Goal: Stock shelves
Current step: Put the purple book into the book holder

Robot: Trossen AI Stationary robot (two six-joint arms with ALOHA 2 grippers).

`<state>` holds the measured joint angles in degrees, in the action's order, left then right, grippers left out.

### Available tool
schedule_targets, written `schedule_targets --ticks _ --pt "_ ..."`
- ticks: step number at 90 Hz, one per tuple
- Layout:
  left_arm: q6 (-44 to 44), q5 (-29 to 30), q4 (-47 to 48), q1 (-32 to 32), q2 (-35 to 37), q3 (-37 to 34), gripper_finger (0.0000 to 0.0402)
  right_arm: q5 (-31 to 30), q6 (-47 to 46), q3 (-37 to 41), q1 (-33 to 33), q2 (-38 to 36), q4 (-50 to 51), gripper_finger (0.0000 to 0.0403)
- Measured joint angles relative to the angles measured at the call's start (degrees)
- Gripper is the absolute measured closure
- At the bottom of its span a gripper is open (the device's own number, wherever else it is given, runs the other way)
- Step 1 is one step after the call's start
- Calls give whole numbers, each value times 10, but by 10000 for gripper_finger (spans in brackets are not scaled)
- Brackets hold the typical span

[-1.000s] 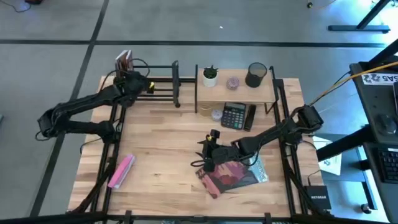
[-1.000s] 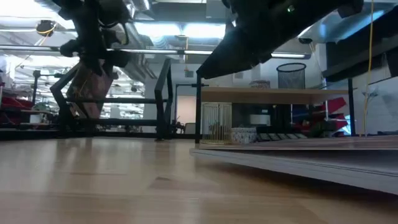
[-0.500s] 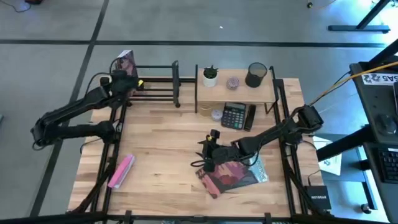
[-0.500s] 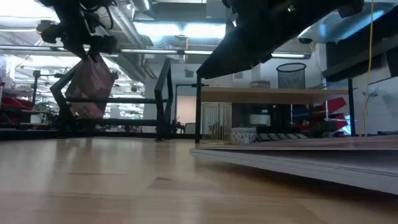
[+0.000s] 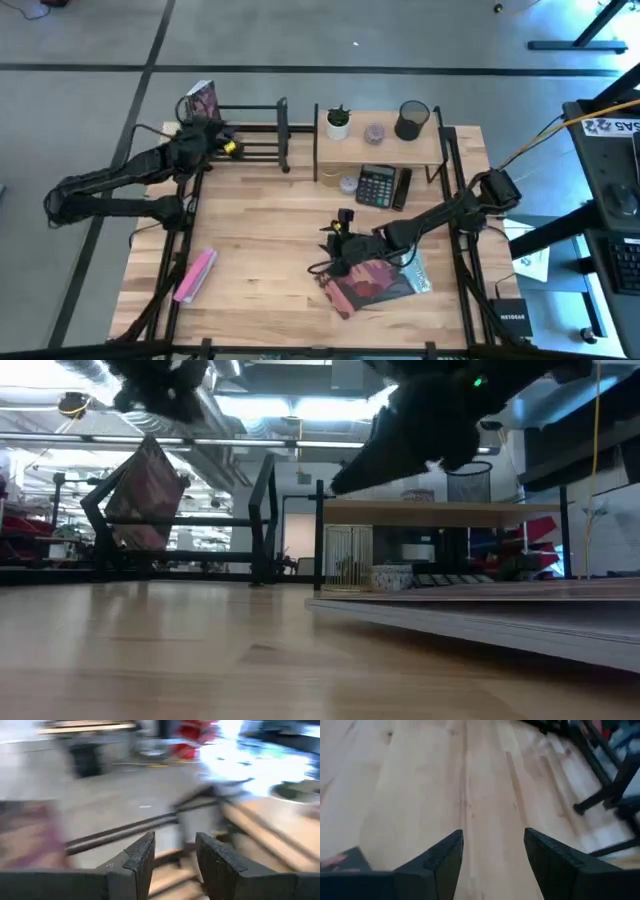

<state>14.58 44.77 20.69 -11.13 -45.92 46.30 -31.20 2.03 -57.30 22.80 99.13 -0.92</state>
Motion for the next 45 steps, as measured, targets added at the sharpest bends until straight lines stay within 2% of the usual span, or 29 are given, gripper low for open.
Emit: schedule_targets --ticks 9,20,26,38,45 --pt "15 5 0 85 -30 0 276 -12 -11 0 16 -23 64 205" --pt "52 28 -4 180 -94 0 277 -12 -72 0 34 -58 160 205" --pt "90 39 -6 224 -139 0 277 28 -125 0 44 -78 215 205" --pt "181 53 -44 287 -235 0 276 161 -275 0 68 -93 328 205" --pt "217 52 -88 316 -294 0 277 190 -370 4 97 -92 382 205"
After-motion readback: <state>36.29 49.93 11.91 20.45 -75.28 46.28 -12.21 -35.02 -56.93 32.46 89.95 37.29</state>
